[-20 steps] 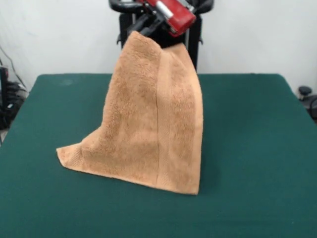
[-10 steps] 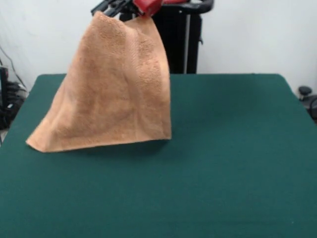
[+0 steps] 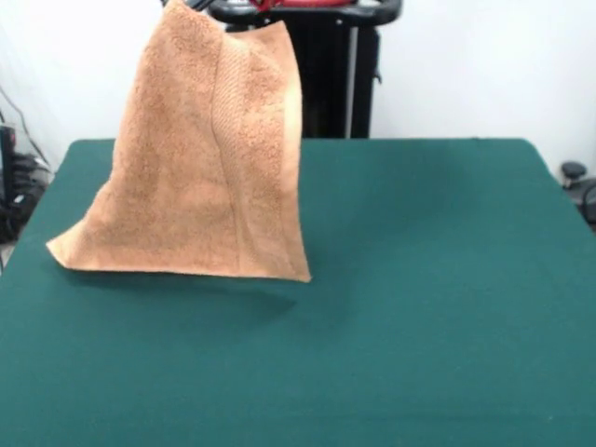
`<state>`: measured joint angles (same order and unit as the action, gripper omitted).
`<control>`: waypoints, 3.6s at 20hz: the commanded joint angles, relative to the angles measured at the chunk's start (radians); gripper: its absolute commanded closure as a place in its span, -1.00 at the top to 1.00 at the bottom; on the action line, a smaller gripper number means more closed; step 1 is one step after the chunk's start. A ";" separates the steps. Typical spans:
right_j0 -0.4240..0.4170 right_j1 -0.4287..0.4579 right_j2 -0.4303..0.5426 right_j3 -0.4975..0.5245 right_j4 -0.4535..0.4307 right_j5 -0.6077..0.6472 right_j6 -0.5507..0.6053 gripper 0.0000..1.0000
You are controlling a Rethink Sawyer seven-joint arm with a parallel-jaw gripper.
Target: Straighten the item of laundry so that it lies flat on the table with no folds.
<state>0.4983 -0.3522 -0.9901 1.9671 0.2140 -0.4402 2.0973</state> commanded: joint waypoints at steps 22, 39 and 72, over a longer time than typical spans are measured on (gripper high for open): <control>-0.098 -0.092 0.154 -0.207 -0.076 0.313 0.049 -1.00; -0.024 0.043 -0.065 -0.410 0.027 0.382 0.108 -1.00; 0.016 0.347 0.029 -0.283 0.255 0.284 0.281 1.00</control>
<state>0.4631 -0.0915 -1.1207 1.5926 0.3681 -0.1149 2.0973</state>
